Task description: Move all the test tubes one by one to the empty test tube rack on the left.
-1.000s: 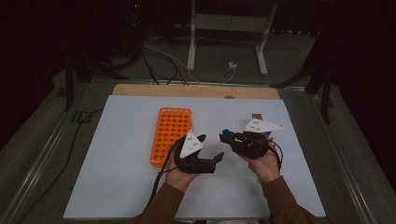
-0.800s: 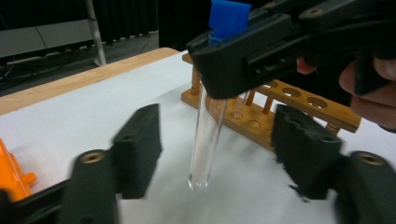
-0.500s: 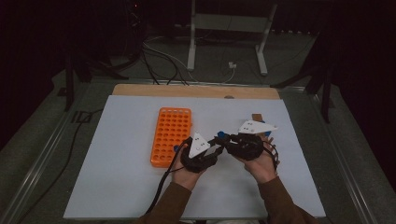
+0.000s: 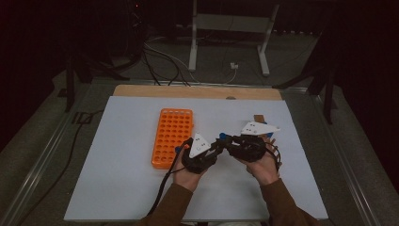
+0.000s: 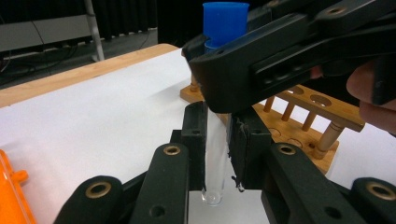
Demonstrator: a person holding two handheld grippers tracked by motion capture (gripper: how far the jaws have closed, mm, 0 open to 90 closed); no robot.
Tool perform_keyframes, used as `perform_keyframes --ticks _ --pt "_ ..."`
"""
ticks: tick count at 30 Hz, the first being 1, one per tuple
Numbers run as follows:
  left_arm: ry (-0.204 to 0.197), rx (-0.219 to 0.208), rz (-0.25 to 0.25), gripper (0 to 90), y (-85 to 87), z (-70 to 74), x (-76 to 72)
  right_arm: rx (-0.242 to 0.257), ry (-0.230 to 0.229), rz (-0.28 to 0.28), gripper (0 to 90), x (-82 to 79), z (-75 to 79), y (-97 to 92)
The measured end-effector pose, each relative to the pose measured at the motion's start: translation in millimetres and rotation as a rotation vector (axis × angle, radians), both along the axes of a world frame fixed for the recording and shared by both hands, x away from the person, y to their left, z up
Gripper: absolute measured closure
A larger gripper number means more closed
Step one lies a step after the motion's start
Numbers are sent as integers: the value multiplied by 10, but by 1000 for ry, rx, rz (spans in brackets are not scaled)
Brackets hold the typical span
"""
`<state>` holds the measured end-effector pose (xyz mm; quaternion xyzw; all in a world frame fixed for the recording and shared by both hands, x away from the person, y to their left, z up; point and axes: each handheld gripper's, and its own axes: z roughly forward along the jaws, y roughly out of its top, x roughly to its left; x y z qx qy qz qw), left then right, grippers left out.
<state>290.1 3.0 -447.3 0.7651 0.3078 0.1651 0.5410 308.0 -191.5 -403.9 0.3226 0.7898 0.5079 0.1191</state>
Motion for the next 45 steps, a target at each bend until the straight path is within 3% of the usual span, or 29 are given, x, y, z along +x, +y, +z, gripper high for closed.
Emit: perform_keyframes --ticks 6,12,16,24,30,45 --pt "10 1 7 781 33 0 -1 23 7 9 435 -6 29 -69" --pt "27 -8 11 781 117 0 -9 16 -14 -23 183 -37 38 -173" --pt "19 -2 -1 781 160 4 -35 4 -20 -50 44 -44 30 -236" --pt "15 9 -24 781 237 11 -82 -19 -20 -92 0 -4 -42 -406" --pt "30 -3 -43 781 303 6 -106 1 -6 -131 0 15 -115 -557" --pt "22 -7 -80 780 605 -17 -244 -5 -18 -182 0 -38 -127 -782"
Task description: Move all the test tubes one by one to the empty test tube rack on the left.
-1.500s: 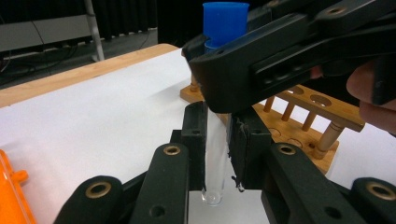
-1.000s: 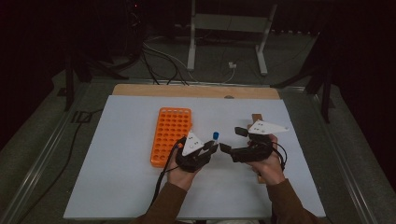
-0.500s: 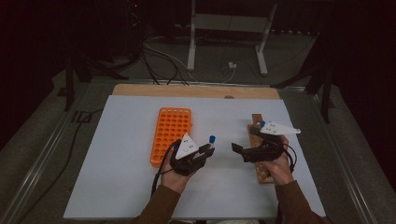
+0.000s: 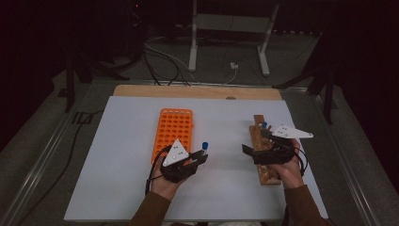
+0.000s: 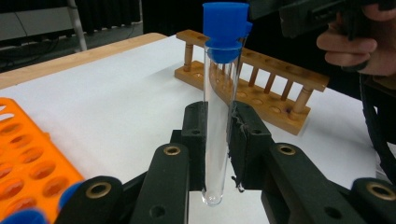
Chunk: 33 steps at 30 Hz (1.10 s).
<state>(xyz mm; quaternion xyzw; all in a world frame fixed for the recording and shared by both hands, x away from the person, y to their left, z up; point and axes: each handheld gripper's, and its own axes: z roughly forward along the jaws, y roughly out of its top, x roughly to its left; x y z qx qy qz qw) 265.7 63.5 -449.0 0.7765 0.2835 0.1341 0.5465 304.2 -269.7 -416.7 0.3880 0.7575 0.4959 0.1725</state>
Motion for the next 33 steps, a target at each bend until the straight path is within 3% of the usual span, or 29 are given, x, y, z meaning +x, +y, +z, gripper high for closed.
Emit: perform_keyframes --ticks 11,17,33 --pt "8 8 6 781 225 -30 -41 2 -6 -1 0 -23 -3 -41" --pt "2 -16 11 779 416 15 -36 15 -14 -17 0 -39 23 -100" --pt "7 -34 113 779 743 -35 43 38 -28 -27 0 -62 68 -178"
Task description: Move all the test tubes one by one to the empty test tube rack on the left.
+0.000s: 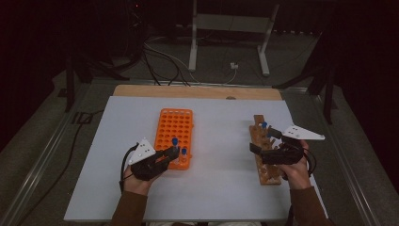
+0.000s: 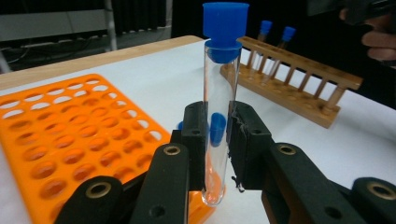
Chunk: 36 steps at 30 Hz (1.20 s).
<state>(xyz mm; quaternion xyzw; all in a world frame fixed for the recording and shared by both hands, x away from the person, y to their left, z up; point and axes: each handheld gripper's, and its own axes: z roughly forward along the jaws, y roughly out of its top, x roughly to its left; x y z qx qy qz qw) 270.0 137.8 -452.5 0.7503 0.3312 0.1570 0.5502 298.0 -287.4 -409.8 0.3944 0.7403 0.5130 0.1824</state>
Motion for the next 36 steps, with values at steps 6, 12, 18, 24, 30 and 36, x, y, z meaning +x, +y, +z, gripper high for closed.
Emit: perform_keyframes --ticks 6,12,18,24,30,36 --pt "1 17 61 779 59 -42 25 -1 0 -3 0 2 -1 -13" --pt "13 41 106 779 68 -123 65 4 -5 -6 0 -7 14 -36" --pt "29 58 121 780 66 -206 104 9 -4 -14 0 -13 5 -60" --pt "62 120 114 781 34 -278 106 11 -5 -14 0 -18 5 -64" --pt "108 179 102 783 5 -333 127 11 -3 -17 0 -20 -8 -75" --pt "108 215 102 784 -23 -350 118 13 -1 -21 0 -21 -15 -84"
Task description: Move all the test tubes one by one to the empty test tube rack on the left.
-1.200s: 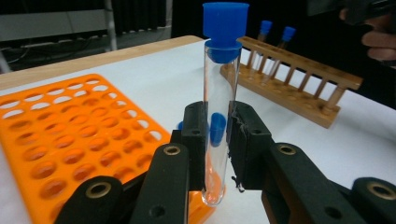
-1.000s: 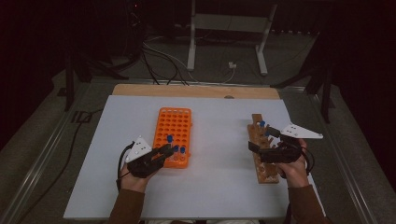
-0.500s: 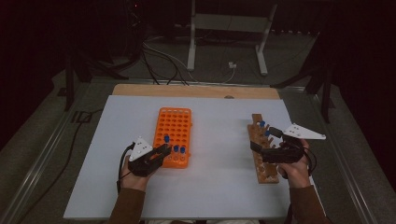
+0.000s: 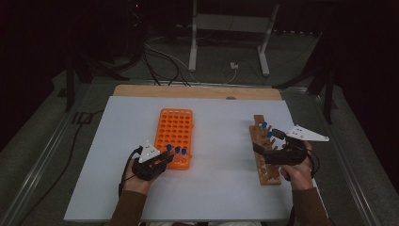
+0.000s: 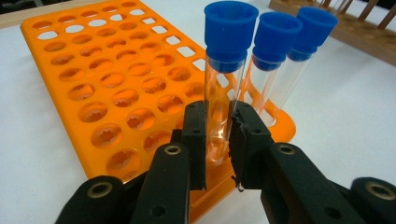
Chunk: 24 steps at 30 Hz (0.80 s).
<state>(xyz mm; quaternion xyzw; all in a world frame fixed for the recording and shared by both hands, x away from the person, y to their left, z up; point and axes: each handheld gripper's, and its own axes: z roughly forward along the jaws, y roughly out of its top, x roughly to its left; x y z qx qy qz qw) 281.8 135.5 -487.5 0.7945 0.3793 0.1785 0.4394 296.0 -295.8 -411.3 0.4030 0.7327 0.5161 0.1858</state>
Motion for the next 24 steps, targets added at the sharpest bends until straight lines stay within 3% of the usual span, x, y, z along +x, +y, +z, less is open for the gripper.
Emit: perform_keyframes --ticks 2,16,19,24 --pt "12 42 -7 783 -40 -36 4 -4 -1 0 0 -1 0 8" --pt "14 26 11 779 -41 -41 -10 -8 0 2 0 1 -9 17" --pt "22 -17 3 755 -11 -47 -6 -8 1 1 0 5 -13 15" --pt "3 -99 -4 686 61 26 -39 -1 1 -2 0 6 -12 -4"
